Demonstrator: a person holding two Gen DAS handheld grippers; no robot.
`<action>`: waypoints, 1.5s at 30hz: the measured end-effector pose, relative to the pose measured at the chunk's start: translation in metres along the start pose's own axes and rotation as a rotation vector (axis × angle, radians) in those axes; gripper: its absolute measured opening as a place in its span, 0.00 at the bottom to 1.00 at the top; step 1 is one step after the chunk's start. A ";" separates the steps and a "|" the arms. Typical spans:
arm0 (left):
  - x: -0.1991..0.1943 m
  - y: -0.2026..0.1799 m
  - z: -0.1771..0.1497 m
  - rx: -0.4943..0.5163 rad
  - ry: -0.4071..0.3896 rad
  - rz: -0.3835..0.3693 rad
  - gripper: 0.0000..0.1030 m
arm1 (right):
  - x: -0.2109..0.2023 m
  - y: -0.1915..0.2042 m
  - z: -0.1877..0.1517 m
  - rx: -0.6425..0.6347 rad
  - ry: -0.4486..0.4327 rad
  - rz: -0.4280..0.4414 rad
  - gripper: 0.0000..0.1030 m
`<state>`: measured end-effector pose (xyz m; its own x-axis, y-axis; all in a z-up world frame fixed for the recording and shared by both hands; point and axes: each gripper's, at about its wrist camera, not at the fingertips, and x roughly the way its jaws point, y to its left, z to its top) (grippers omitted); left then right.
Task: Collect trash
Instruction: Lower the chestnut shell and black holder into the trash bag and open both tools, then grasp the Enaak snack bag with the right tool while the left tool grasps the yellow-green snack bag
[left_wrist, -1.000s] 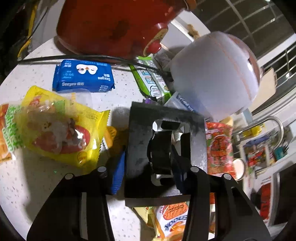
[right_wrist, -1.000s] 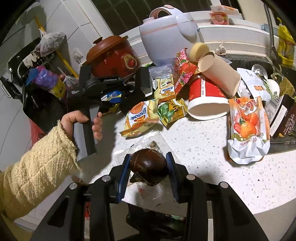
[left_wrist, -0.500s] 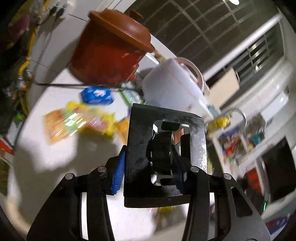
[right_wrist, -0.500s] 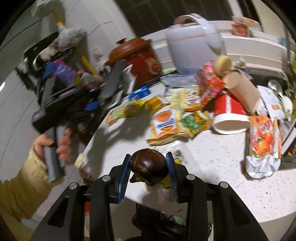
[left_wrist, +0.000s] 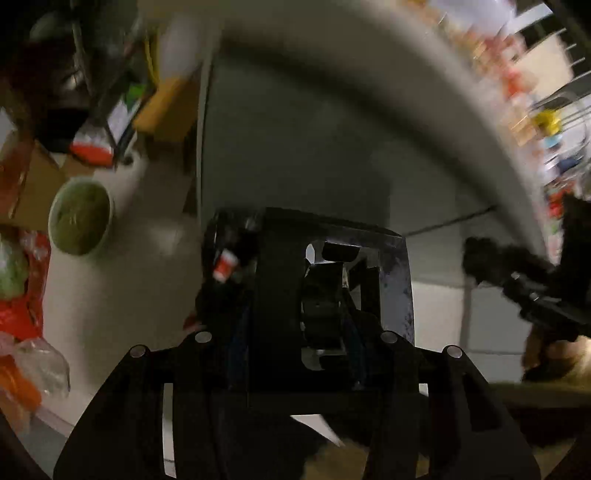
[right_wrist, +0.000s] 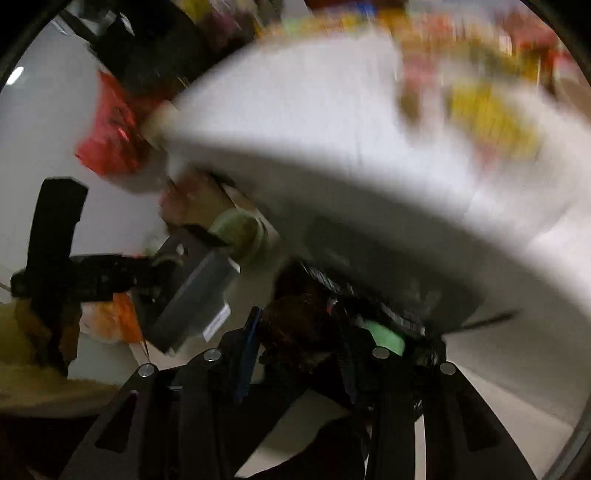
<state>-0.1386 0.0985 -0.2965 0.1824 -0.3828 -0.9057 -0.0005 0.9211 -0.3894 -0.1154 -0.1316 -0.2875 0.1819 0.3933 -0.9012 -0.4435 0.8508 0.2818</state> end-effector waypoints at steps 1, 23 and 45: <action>0.030 0.005 -0.003 0.005 0.014 0.048 0.44 | 0.018 -0.005 -0.006 0.013 0.016 -0.023 0.37; -0.022 -0.001 0.002 0.090 -0.130 0.061 0.81 | -0.074 0.017 0.022 -0.026 -0.238 0.022 0.79; -0.122 -0.038 0.040 0.058 -0.451 0.037 0.87 | -0.077 -0.067 0.222 0.008 -0.248 -0.336 0.95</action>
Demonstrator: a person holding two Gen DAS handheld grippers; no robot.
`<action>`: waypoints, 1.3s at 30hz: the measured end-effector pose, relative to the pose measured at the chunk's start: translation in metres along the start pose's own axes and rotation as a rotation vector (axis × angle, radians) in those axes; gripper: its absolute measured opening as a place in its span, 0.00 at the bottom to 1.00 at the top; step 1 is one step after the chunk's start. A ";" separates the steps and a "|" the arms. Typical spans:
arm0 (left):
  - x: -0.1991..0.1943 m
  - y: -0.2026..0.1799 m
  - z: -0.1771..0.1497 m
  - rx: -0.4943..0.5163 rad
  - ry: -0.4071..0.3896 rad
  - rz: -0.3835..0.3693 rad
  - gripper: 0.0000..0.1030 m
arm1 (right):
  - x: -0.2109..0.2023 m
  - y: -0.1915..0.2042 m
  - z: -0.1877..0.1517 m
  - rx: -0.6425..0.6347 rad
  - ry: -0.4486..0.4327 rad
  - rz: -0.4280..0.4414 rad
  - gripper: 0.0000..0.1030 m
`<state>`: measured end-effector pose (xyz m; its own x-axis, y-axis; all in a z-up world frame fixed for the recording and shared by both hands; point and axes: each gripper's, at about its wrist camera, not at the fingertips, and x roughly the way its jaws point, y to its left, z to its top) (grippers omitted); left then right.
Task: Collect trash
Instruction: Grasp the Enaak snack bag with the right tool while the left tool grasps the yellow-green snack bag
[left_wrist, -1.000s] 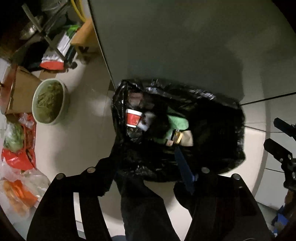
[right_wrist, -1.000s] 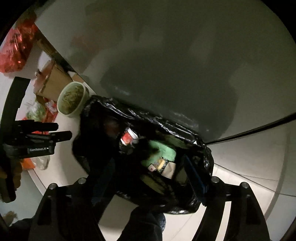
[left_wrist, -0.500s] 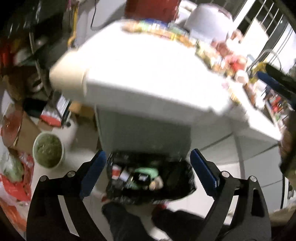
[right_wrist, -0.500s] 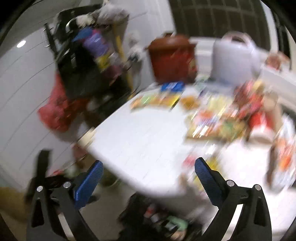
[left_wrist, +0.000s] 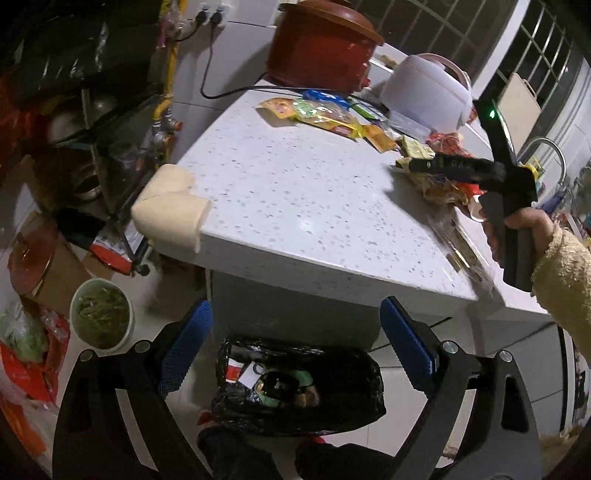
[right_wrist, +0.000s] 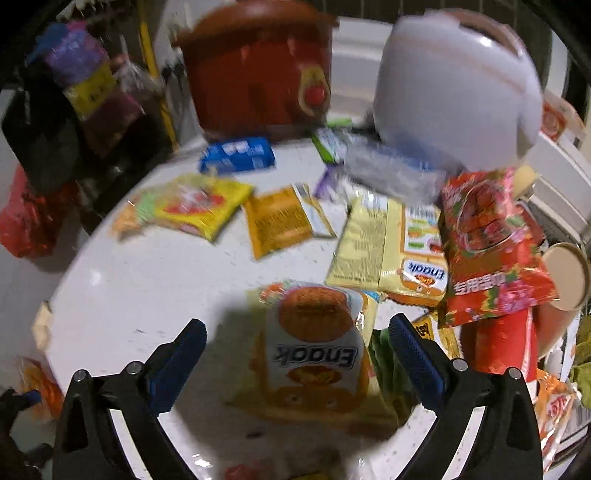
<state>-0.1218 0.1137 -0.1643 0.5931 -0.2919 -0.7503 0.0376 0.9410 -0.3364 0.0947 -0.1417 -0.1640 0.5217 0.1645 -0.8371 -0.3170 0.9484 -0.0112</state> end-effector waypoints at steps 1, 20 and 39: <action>0.000 0.002 0.000 -0.005 0.001 0.003 0.87 | 0.005 0.001 0.000 -0.007 0.011 -0.012 0.95; 0.019 -0.045 0.040 0.106 -0.008 -0.056 0.87 | -0.093 -0.025 -0.017 0.077 -0.187 0.091 0.50; 0.187 -0.241 0.140 0.368 0.175 -0.118 0.87 | -0.200 -0.126 -0.137 0.390 -0.284 -0.014 0.50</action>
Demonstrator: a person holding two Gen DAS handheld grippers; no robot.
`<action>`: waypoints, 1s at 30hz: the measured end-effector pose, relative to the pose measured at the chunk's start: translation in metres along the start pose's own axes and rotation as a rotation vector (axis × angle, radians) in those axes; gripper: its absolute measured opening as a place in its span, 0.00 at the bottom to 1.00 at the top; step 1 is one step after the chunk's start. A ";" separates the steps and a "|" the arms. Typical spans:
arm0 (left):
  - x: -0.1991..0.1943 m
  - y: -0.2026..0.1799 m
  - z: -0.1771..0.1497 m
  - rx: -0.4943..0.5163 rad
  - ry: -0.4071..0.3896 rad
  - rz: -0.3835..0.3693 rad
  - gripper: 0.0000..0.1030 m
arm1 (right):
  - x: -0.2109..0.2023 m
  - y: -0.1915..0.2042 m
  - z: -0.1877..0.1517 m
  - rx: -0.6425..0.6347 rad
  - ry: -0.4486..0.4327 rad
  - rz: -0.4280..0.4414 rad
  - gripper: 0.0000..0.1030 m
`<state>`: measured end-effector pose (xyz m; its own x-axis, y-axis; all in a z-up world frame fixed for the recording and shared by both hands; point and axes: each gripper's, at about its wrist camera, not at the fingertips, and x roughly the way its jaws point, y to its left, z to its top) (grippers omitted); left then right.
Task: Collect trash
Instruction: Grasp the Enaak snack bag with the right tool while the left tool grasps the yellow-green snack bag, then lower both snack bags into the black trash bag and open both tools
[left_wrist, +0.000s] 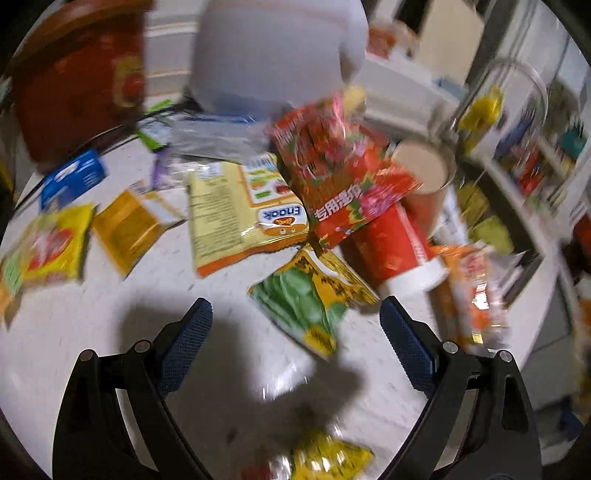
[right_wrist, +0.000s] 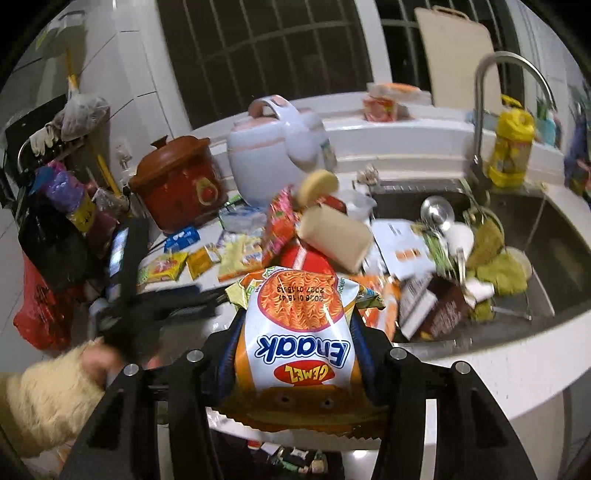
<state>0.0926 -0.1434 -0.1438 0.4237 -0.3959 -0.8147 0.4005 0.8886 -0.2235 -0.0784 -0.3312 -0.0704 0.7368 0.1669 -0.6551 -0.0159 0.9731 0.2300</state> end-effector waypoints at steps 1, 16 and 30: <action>0.011 -0.002 0.003 0.022 0.027 0.009 0.87 | -0.001 -0.003 -0.003 0.008 0.002 0.003 0.50; 0.005 -0.001 -0.006 0.145 0.023 -0.061 0.43 | 0.012 -0.003 -0.014 0.037 0.026 0.070 0.51; -0.150 0.051 -0.119 0.050 -0.033 0.042 0.43 | 0.025 0.090 -0.041 -0.174 0.162 0.284 0.51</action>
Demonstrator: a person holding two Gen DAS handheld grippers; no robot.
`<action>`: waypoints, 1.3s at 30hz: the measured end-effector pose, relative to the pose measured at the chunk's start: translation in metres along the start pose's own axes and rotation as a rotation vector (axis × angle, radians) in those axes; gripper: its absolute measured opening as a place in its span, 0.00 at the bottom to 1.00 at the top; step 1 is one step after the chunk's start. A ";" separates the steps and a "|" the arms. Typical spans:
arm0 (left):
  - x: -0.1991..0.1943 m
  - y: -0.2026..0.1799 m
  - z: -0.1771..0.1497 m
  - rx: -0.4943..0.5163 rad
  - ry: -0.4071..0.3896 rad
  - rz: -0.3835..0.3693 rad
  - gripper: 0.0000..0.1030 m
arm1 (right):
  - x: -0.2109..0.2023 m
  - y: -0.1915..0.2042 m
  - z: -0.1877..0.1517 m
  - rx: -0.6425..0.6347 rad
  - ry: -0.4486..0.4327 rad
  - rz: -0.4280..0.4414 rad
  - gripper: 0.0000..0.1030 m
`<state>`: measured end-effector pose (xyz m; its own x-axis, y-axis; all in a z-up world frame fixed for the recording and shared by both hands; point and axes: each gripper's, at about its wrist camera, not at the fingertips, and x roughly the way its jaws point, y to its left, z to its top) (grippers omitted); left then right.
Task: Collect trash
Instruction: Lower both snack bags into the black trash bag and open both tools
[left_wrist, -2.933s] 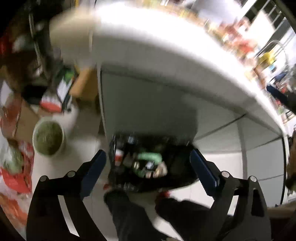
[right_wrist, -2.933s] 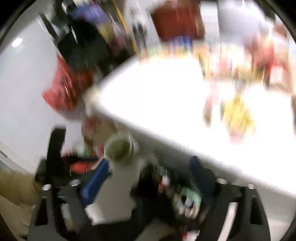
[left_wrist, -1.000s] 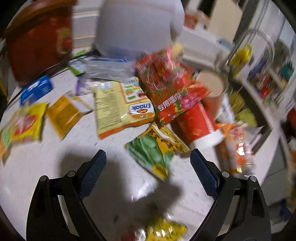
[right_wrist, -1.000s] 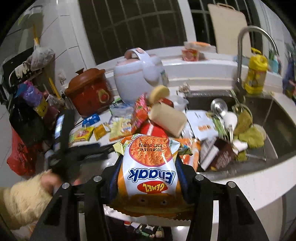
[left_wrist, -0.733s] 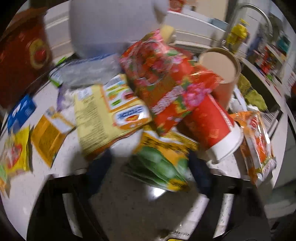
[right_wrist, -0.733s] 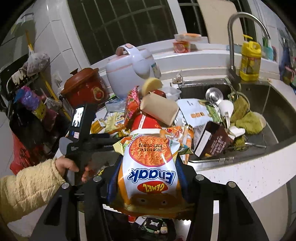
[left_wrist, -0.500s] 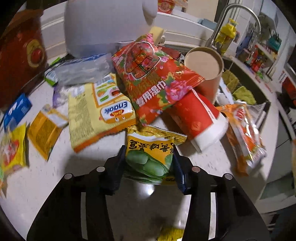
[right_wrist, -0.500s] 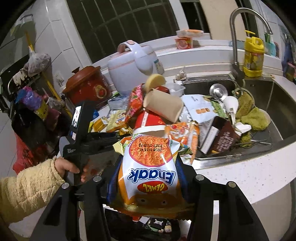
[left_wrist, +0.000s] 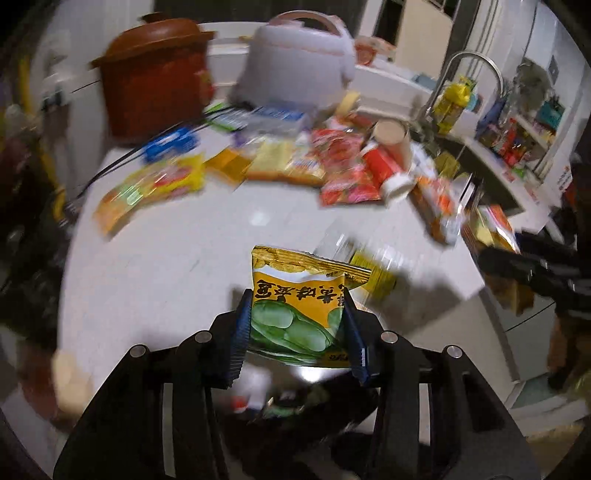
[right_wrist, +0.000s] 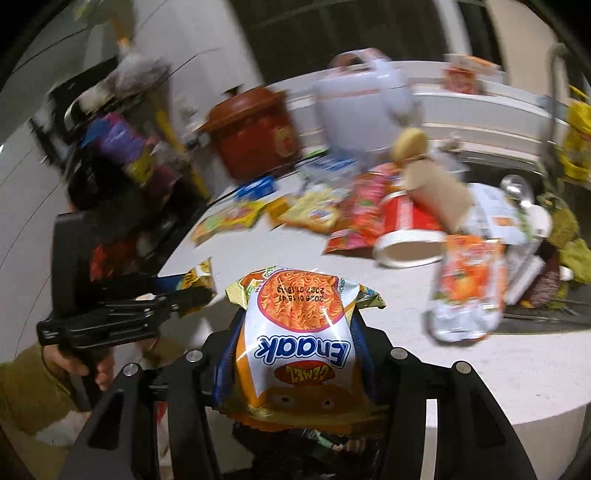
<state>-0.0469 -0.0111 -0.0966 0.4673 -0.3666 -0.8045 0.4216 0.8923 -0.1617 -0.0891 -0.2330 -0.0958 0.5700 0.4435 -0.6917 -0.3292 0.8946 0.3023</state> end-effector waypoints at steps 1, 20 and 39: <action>-0.006 0.004 -0.013 -0.002 0.018 0.019 0.43 | 0.004 0.007 -0.004 -0.020 0.023 0.023 0.51; 0.206 0.080 -0.257 -0.290 0.521 0.169 0.64 | 0.242 0.005 -0.210 -0.095 0.562 -0.105 0.59; 0.247 0.084 -0.274 -0.256 0.604 0.241 0.71 | 0.266 -0.012 -0.237 -0.083 0.590 -0.204 0.75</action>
<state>-0.1086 0.0456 -0.4656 -0.0203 -0.0063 -0.9998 0.1296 0.9915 -0.0089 -0.1120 -0.1390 -0.4391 0.1241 0.1383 -0.9826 -0.3283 0.9402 0.0909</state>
